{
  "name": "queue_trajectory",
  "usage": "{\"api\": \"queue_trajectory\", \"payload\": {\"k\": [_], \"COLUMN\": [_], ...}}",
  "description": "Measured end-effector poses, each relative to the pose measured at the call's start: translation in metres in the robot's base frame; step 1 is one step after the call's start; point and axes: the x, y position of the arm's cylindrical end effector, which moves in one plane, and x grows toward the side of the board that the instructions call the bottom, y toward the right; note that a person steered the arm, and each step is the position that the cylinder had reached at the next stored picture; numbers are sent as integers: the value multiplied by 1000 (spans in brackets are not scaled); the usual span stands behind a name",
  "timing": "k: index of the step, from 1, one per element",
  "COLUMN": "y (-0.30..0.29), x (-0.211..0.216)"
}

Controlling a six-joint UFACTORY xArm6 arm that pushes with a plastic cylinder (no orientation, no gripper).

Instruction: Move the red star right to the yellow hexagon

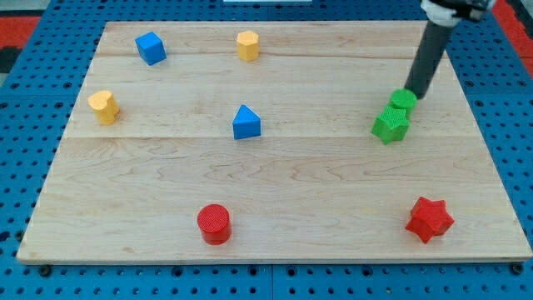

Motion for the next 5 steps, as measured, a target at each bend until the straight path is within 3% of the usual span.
{"api": "queue_trajectory", "payload": {"k": [5], "y": [13], "x": [-36]}}
